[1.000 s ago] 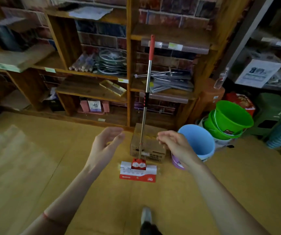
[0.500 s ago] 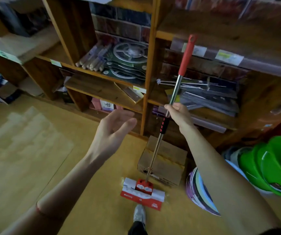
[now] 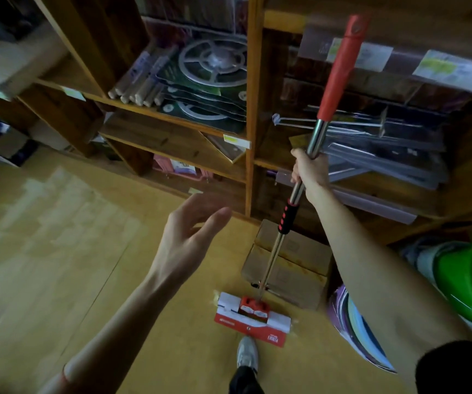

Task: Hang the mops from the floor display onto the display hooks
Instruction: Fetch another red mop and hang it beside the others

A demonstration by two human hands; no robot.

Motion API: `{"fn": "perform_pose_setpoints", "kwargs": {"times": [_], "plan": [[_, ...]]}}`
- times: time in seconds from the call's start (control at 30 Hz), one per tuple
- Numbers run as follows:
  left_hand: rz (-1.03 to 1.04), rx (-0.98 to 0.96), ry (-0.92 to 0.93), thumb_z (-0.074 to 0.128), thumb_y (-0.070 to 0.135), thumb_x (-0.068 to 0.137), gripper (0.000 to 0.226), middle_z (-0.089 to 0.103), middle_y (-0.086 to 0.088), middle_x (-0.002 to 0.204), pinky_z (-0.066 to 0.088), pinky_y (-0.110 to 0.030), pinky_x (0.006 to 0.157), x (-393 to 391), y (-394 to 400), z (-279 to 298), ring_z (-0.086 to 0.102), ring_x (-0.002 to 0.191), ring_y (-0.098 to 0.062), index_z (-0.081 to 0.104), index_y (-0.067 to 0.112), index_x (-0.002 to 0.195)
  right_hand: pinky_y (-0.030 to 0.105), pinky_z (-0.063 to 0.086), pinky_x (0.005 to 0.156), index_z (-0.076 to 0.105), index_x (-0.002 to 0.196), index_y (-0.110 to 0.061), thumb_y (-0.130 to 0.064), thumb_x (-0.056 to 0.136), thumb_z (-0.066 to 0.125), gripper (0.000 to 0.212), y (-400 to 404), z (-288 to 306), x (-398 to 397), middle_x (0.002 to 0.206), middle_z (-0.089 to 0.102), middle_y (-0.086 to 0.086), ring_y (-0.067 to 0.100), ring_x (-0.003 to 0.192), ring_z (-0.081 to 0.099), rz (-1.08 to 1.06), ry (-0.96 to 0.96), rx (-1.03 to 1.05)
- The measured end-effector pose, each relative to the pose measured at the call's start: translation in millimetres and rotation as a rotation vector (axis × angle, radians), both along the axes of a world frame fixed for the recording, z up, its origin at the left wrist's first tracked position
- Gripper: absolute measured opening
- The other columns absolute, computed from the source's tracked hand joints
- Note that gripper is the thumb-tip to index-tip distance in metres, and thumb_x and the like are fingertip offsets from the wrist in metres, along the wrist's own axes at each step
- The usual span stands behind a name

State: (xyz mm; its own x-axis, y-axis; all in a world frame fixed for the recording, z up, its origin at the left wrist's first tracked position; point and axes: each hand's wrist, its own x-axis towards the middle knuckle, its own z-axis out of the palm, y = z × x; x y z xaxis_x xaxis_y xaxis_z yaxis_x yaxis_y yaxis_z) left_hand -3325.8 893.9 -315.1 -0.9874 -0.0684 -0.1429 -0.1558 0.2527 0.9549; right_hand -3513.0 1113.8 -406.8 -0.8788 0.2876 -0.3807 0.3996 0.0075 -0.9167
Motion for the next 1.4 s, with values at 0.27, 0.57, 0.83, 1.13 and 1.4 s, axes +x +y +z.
{"fn": "perform_pose_setpoints", "kwargs": {"times": [0.27,0.57,0.83,1.13,1.4], "plan": [[-0.010,0.003,0.028,0.066,0.043,0.089,0.035,0.078,0.006,0.111,0.054,-0.025,0.080,32,-14,13,0.072,0.104,-0.007,0.071,0.024,0.117,0.024,0.039,0.046,0.052,0.104,-0.011,-0.018,0.089,0.066,0.021,-20,13,63,0.064,0.052,-0.004,0.007,0.047,0.049,-0.128,0.036,0.008],[-0.130,0.035,0.242,0.065,0.044,0.092,0.034,0.079,0.006,0.110,0.059,-0.039,0.089,157,-37,63,0.073,0.106,-0.009,0.072,0.025,0.118,0.022,0.033,0.038,0.044,0.078,-0.014,-0.010,0.090,0.062,0.022,-48,141,240,0.048,0.036,-0.005,0.006,0.031,0.034,-0.112,0.288,0.126],[-0.361,0.160,0.382,0.062,0.052,0.087,0.041,0.079,0.003,0.109,0.059,-0.031,0.081,321,-39,131,0.073,0.105,-0.010,0.072,0.024,0.115,0.031,0.028,0.049,0.049,0.073,-0.010,-0.013,0.078,0.058,0.010,-54,228,476,0.054,0.029,0.008,0.022,0.044,0.027,-0.266,0.446,0.219],[-0.750,0.298,0.356,0.067,0.036,0.094,0.023,0.080,0.000,0.108,0.060,-0.035,0.085,486,42,162,0.074,0.105,-0.013,0.073,0.022,0.111,0.028,0.027,0.046,0.033,0.054,-0.025,-0.015,0.072,0.062,0.035,-21,268,764,0.042,0.029,-0.003,0.018,0.037,0.028,-0.623,0.418,0.281],[-1.221,0.450,0.265,0.071,0.039,0.088,0.028,0.078,-0.002,0.110,0.057,-0.024,0.080,713,134,174,0.072,0.110,-0.019,0.072,0.021,0.110,0.034,0.026,0.049,0.034,0.064,-0.025,-0.020,0.065,0.059,0.026,-21,280,1061,0.053,0.030,-0.001,0.017,0.043,0.027,-0.963,0.325,0.274]]}}
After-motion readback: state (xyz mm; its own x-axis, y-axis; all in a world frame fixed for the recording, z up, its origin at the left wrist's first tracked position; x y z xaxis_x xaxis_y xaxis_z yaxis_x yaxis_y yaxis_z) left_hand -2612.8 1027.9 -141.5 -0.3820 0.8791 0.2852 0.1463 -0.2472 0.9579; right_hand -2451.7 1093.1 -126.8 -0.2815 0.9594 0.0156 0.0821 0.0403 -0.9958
